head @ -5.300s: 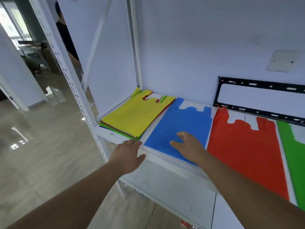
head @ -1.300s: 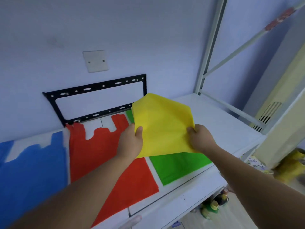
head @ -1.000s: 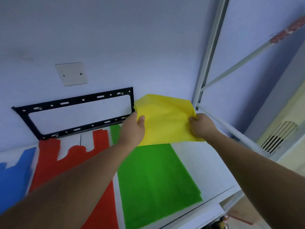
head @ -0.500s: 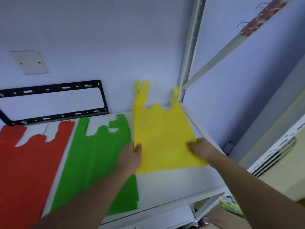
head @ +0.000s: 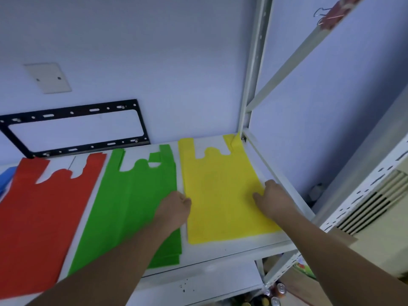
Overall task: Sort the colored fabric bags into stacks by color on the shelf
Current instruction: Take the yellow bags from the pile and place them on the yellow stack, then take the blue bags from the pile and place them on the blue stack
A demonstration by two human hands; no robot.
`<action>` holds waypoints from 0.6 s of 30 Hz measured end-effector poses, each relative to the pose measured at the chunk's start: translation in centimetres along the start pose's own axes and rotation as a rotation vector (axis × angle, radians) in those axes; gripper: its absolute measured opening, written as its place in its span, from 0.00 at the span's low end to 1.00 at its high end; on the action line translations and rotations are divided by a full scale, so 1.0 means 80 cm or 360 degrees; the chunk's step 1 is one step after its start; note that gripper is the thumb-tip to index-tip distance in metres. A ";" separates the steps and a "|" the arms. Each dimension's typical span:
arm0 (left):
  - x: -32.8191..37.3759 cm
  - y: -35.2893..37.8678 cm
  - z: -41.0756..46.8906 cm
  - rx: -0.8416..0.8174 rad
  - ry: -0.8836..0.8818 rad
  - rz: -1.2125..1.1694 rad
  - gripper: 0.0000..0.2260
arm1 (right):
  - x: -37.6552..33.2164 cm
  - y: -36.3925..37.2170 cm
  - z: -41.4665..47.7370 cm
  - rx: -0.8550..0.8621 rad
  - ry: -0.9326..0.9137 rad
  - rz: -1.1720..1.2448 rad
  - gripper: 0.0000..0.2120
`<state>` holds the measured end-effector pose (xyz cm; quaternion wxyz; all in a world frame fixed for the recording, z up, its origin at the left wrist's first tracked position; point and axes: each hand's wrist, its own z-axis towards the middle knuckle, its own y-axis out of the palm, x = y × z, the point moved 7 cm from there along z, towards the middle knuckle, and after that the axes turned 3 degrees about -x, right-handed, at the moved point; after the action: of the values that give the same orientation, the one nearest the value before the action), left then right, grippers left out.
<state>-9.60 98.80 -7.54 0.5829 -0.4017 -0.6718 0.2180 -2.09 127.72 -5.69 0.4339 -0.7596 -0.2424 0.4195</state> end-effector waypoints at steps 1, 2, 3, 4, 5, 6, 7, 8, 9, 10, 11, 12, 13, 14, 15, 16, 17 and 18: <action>-0.001 -0.012 -0.004 0.0057 0.0034 0.0029 0.13 | -0.012 -0.001 -0.002 0.0054 -0.0073 -0.0107 0.25; -0.003 -0.024 -0.009 0.0083 0.0079 0.0061 0.15 | -0.027 0.000 -0.004 0.0088 -0.0161 -0.0185 0.28; -0.006 -0.035 -0.015 0.0082 0.0127 0.0106 0.18 | -0.045 0.004 -0.007 0.0081 -0.0254 -0.0240 0.30; -0.011 -0.047 -0.021 0.0077 0.0165 0.0161 0.20 | -0.063 0.010 -0.010 0.0061 -0.0346 -0.0279 0.30; -0.018 -0.060 -0.029 0.0079 0.0187 0.0230 0.22 | -0.083 0.017 -0.014 0.0035 -0.0425 -0.0309 0.31; -0.029 -0.073 -0.036 0.0091 0.0195 0.0308 0.23 | -0.102 0.026 -0.019 0.0014 -0.0495 -0.0330 0.30; -0.040 -0.085 -0.044 0.0104 0.0196 0.0382 0.24 | -0.122 0.036 -0.025 -0.0014 -0.0563 -0.0345 0.30; -0.055 -0.097 -0.052 0.0113 0.0183 0.0439 0.25 | -0.143 0.048 -0.032 -0.0040 -0.0643 -0.0358 0.29; -0.071 -0.108 -0.061 0.0122 0.0159 0.0479 0.27 | -0.163 0.060 -0.041 -0.0070 -0.0721 -0.0369 0.30; -0.089 -0.118 -0.070 0.0131 0.0130 0.0507 0.28 | -0.183 0.072 -0.049 -0.0105 -0.0792 -0.0378 0.30; -0.107 -0.128 -0.080 0.0138 0.0096 0.0529 0.29 | -0.202 0.084 -0.058 -0.0146 -0.0852 -0.0382 0.30; -0.125 -0.139 -0.090 0.0150 0.0060 0.0547 0.30 | -0.220 0.096 -0.068 -0.0190 -0.0906 -0.0381 0.30; -0.143 -0.150 -0.101 0.0162 0.0022 0.0564 0.31 | -0.238 0.108 -0.078 -0.0236 -0.0953 -0.0384 0.29; -0.161 -0.162 -0.111 0.0180 -0.0012 0.0578 0.31 | -0.256 0.119 -0.089 -0.0274 -0.0999 -0.0396 0.27; -0.178 -0.175 -0.121 0.0203 -0.0039 0.0588 0.31 | -0.274 0.130 -0.101 -0.0303 -0.1044 -0.0419 0.26; -0.195 -0.188 -0.131 0.0229 -0.0060 0.0596 0.31 | -0.291 0.139 -0.113 -0.0315 -0.1091 -0.0437 0.26; -0.211 -0.202 -0.141 0.0253 -0.0084 0.0601 0.31 | -0.308 0.148 -0.126 -0.0322 -0.1136 -0.0438 0.27; -0.227 -0.216 -0.150 0.0278 -0.0111 0.0604 0.31 | -0.324 0.157 -0.138 -0.0324 -0.1183 -0.0426 0.28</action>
<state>-3.07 72.20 -2.72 0.5405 -0.4612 -0.5824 0.3949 -6.44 97.33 -2.44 0.2902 -0.5570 -0.5198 0.5791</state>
